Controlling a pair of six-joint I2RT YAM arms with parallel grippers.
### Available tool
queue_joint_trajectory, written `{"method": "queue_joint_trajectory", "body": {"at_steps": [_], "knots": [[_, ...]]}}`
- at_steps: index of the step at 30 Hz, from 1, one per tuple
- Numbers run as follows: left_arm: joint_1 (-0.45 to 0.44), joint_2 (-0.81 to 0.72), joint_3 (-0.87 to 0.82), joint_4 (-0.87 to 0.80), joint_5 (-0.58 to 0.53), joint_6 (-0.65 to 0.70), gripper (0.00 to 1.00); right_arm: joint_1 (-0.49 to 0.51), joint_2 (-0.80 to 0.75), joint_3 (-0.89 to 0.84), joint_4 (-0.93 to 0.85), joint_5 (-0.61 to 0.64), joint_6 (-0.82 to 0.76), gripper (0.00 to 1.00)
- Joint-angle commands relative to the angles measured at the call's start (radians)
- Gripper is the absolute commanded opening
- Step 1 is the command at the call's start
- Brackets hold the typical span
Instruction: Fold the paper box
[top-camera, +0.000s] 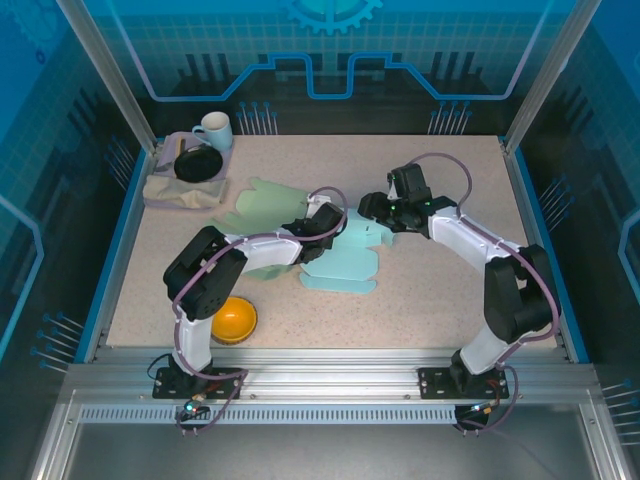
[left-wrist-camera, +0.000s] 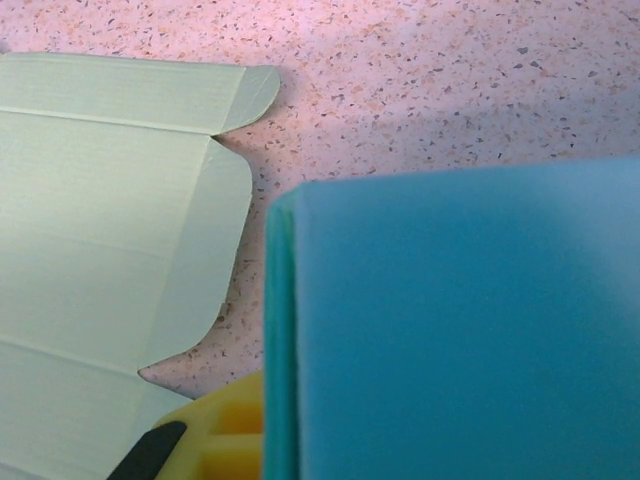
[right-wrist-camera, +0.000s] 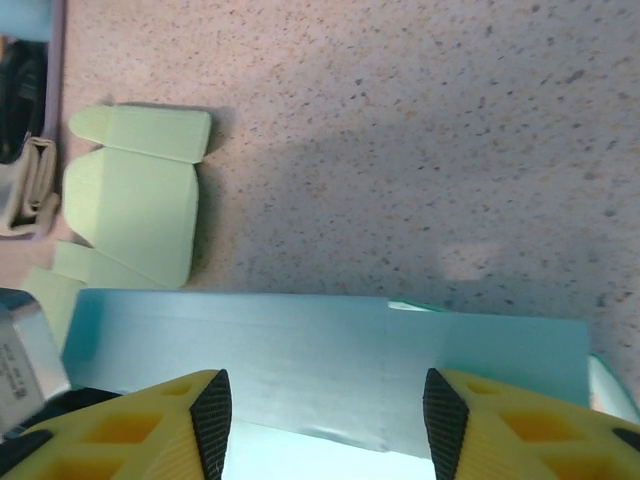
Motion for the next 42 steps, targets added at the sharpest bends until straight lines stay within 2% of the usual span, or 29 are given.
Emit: {"method": "queue_joint_trajectory", "body": {"at_steps": [1,3,10,14,42], "knots": [[-0.016,0.008,-0.008,-0.005,0.018,-0.01,0.0,0.01,0.026,-0.035,0.063,-0.132,0.095,0.56],[-0.016,0.006,-0.009,-0.01,0.021,-0.015,0.0,0.009,0.02,-0.022,0.037,-0.124,0.088,0.56],[-0.016,-0.004,-0.015,-0.021,0.03,-0.018,0.0,0.008,-0.024,0.031,-0.185,0.116,-0.093,0.57],[-0.015,-0.015,-0.018,-0.023,0.051,-0.028,0.0,0.007,-0.035,0.012,-0.218,0.158,-0.13,0.57],[-0.015,-0.048,-0.016,-0.054,0.072,-0.024,0.0,-0.081,-0.089,-0.091,-0.246,0.18,-0.183,0.6]]}}
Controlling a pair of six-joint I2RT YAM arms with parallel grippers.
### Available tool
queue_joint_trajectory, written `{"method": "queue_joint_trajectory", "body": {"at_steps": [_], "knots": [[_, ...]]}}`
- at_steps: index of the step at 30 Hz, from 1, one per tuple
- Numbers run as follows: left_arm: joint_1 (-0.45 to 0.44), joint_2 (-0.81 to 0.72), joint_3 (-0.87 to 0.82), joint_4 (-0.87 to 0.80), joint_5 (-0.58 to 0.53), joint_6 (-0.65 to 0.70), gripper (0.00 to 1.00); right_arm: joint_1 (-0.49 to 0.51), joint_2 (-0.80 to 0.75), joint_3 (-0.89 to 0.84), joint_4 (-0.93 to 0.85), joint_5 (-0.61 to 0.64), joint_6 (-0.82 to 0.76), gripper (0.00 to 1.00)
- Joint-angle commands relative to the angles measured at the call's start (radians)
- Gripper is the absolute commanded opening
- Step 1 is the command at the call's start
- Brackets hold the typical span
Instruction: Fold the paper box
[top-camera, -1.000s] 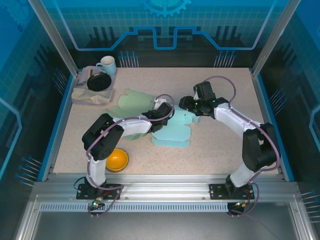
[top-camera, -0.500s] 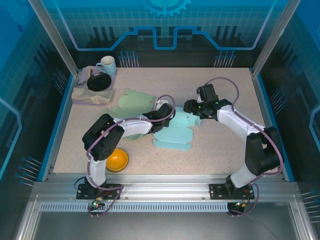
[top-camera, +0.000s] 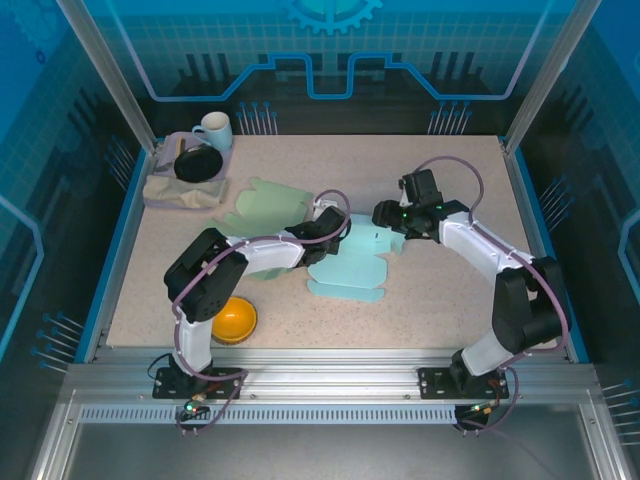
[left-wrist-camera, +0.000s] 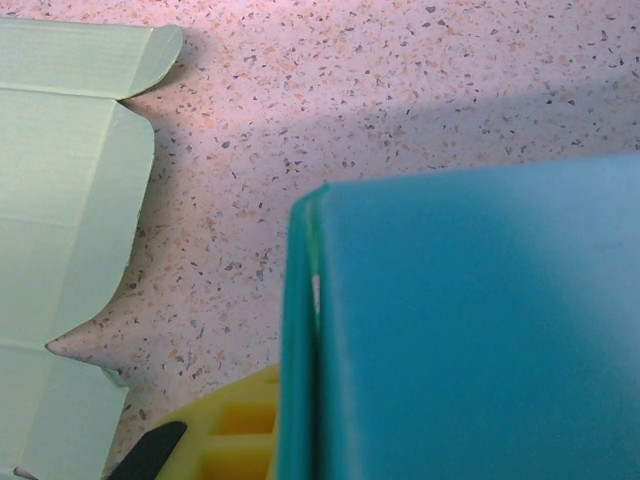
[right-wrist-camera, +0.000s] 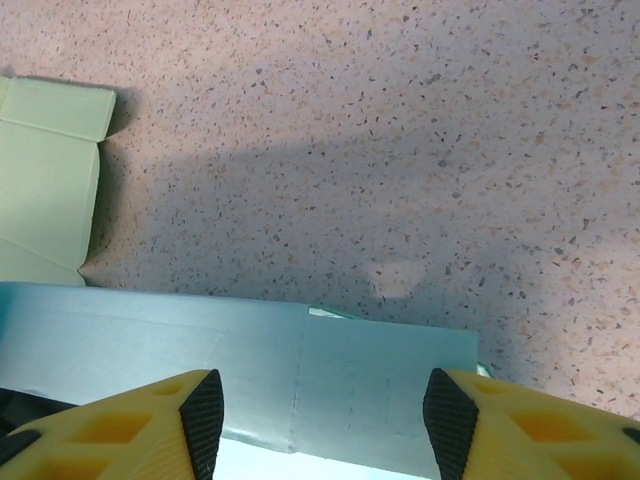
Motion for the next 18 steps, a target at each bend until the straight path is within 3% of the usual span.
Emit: {"method": "queue_joint_trajectory", "body": {"at_steps": [1,14,18], "knots": [[0.008,-0.042,-0.015,-0.044,-0.019,-0.002,0.0,-0.035,-0.01,-0.045,-0.122,0.069,-0.024,0.6],[0.008,-0.039,-0.017,-0.039,-0.008,-0.005,0.0,-0.065,-0.012,-0.069,-0.112,0.084,-0.04,0.6],[0.009,-0.036,-0.014,-0.035,0.006,-0.009,0.0,-0.064,0.009,-0.056,-0.096,0.024,-0.048,0.6]]}}
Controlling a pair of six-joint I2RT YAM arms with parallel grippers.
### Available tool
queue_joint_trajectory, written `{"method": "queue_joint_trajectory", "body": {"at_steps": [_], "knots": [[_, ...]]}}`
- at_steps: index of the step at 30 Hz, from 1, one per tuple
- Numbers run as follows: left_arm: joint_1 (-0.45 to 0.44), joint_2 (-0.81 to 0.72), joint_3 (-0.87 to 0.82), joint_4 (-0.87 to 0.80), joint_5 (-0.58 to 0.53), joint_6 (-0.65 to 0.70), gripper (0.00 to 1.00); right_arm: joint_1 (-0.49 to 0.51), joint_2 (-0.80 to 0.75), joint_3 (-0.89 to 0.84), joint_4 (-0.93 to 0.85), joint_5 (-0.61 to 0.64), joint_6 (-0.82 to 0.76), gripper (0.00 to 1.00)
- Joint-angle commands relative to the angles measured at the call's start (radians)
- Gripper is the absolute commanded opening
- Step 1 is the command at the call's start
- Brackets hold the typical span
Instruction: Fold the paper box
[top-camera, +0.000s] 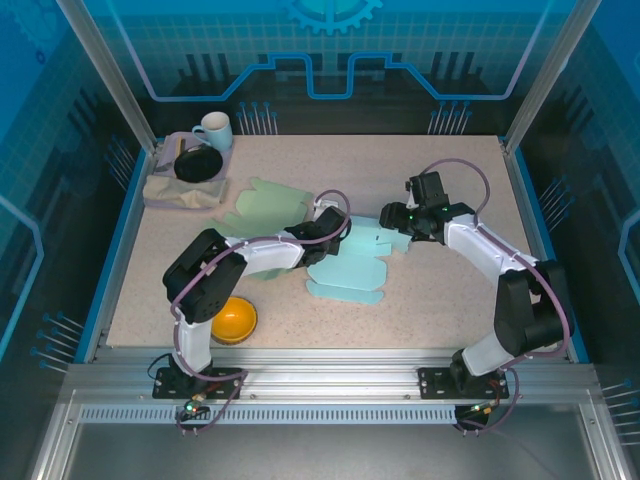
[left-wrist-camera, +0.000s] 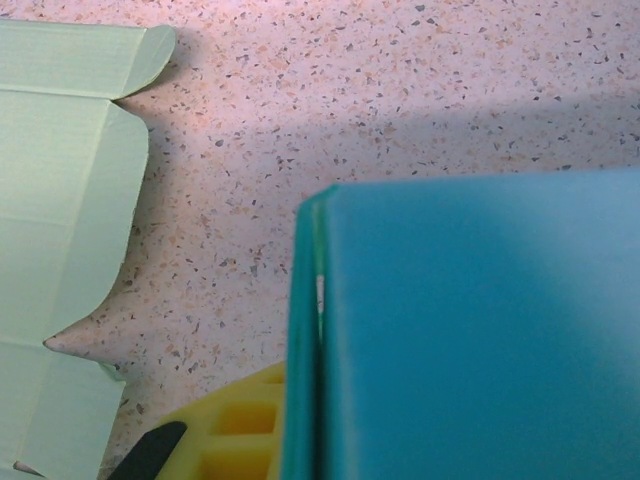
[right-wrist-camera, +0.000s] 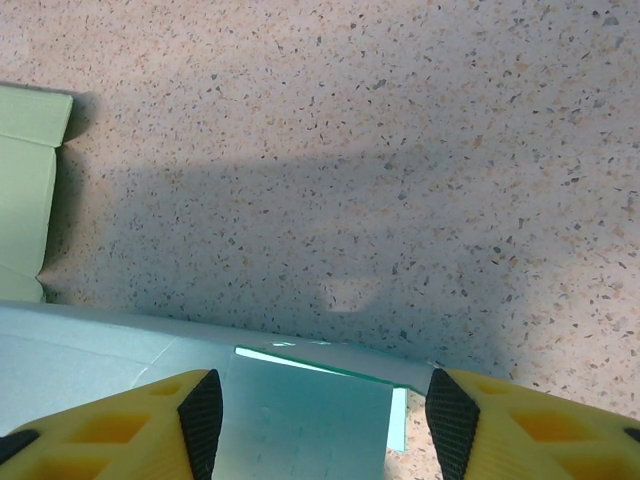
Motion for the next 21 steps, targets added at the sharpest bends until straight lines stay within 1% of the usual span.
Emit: {"method": "queue_joint_trajectory", "body": {"at_steps": [1,10,15,21], "knots": [[0.013,-0.028,-0.012,-0.029,-0.004,-0.014,0.0,-0.024,0.031,-0.019,-0.097,-0.003,-0.011,0.6],[0.012,-0.019,0.004,-0.035,0.001,-0.027,0.0,0.043,0.036,-0.02,-0.096,-0.002,-0.02,0.53],[0.013,-0.005,0.021,-0.058,-0.004,-0.034,0.0,0.064,0.013,-0.02,-0.107,0.032,-0.02,0.54],[0.013,-0.002,0.022,-0.066,-0.011,-0.044,0.0,0.068,-0.048,0.033,-0.172,0.082,-0.045,0.55]]}}
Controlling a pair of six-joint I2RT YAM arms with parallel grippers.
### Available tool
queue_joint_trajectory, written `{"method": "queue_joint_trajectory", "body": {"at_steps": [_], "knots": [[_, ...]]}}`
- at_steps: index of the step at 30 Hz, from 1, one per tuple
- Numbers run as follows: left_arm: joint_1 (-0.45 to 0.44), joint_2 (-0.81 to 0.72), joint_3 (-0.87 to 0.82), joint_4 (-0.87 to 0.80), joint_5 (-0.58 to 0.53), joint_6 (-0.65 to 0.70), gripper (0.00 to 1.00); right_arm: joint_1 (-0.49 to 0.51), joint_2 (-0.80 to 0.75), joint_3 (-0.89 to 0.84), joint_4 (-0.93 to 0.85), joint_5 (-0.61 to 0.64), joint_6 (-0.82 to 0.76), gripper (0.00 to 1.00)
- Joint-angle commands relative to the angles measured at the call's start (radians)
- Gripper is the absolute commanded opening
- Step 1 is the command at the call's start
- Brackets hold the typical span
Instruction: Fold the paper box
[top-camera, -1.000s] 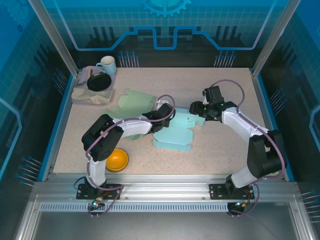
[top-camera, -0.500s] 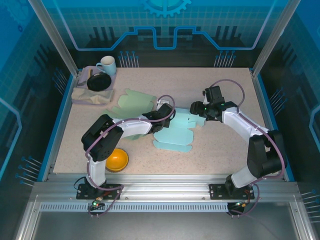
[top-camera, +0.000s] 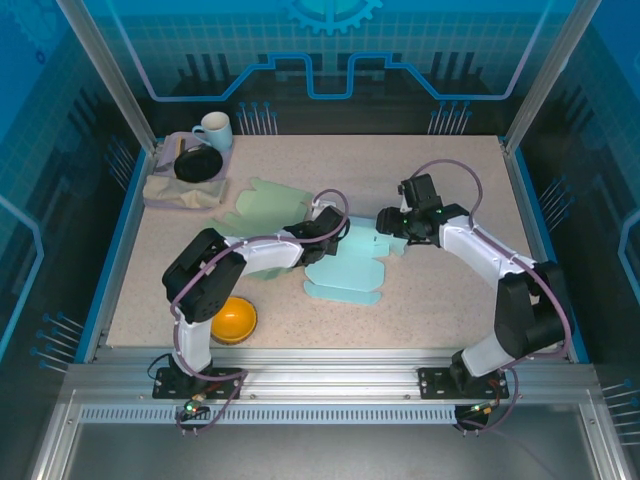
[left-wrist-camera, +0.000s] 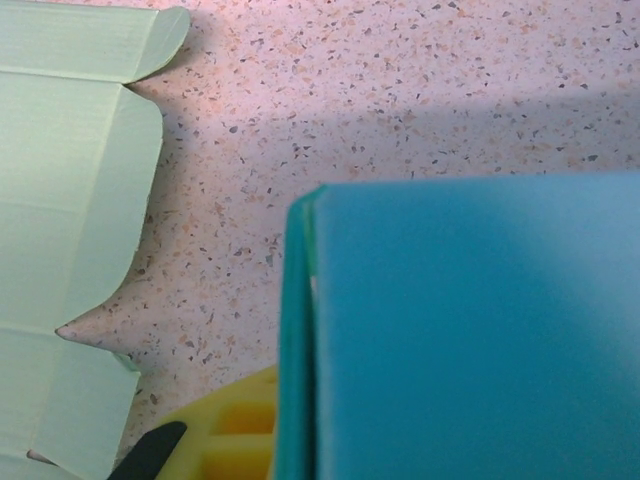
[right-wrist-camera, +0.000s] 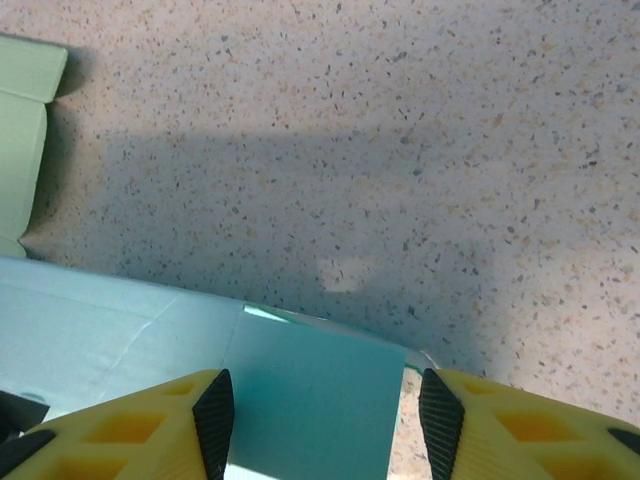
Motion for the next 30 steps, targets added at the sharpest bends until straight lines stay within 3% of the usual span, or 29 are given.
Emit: {"method": "queue_joint_trajectory", "body": {"at_steps": [1,8,17,30], "knots": [[0.006,-0.002,0.02,-0.04,-0.014,-0.037,0.0,0.012,-0.044,0.03,-0.126,0.034,-0.01,0.55],[0.005,-0.003,0.022,-0.04,-0.003,-0.05,0.0,0.05,-0.101,-0.006,-0.087,0.0,0.071,0.58],[0.006,-0.011,0.023,-0.046,0.0,-0.054,0.0,0.086,-0.058,-0.051,0.003,-0.025,0.152,0.59],[0.006,-0.022,0.005,-0.03,0.009,-0.049,0.0,-0.037,-0.032,-0.089,0.059,-0.017,0.113,0.51]]}}
